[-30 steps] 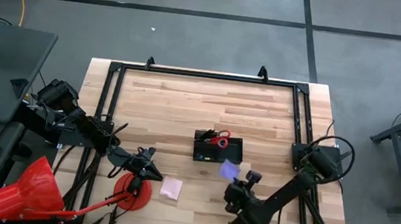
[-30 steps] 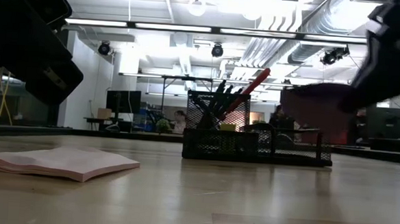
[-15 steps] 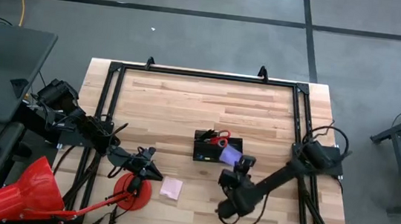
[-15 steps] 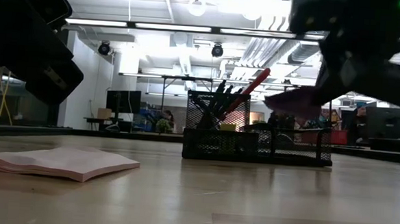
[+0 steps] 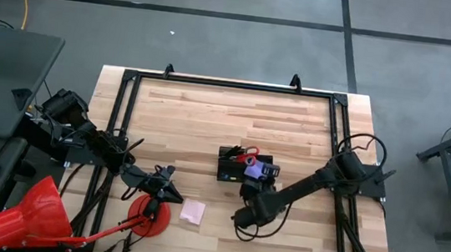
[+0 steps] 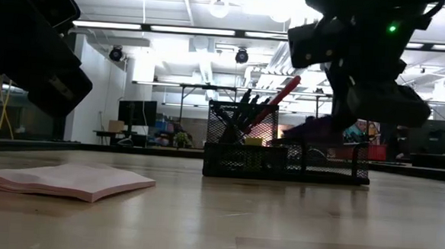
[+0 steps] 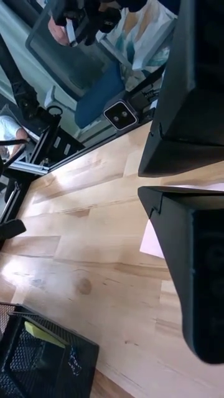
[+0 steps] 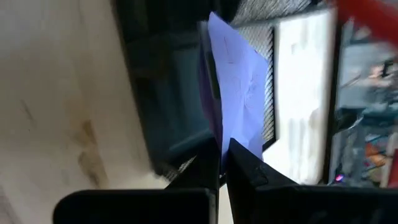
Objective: Pick and place office supplies into organizer
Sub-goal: Put the violet sticky note into the black desk organizer, then put the pink sticky notes into the black desk organizer
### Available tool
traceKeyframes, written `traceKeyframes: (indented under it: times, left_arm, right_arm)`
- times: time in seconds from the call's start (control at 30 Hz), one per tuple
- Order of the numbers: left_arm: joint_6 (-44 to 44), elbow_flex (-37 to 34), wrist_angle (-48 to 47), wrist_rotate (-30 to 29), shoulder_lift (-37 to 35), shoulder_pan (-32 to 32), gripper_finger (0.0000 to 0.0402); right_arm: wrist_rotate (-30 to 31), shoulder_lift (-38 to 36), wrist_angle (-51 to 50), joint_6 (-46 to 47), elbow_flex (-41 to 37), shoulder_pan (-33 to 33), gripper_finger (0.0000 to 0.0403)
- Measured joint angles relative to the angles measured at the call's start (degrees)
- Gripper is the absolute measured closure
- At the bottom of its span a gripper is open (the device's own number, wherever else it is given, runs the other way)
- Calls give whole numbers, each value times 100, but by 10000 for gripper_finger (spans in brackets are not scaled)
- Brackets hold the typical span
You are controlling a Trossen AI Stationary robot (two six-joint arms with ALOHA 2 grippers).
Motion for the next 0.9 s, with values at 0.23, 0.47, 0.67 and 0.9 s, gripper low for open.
traceKeyframes:
  times: [0.23,0.47,0.67,0.9]
  left_arm:
    - [-93,0,1,19,0,0,373]
    - [-93,0,1,22,0,0,373]
    - [-91,-2,-1,22,0,0,373]
    - [-89,-2,-3,24,0,0,373]
  right_arm:
    - [-343,-4,-12,-160,-2,-230,403]
    - [-419,-4,-7,-353,-2,-281,361]
    - [-635,-4,-12,-315,-2,-335,278]
    - [-616,-4,-63,-247,-2,-319,194]
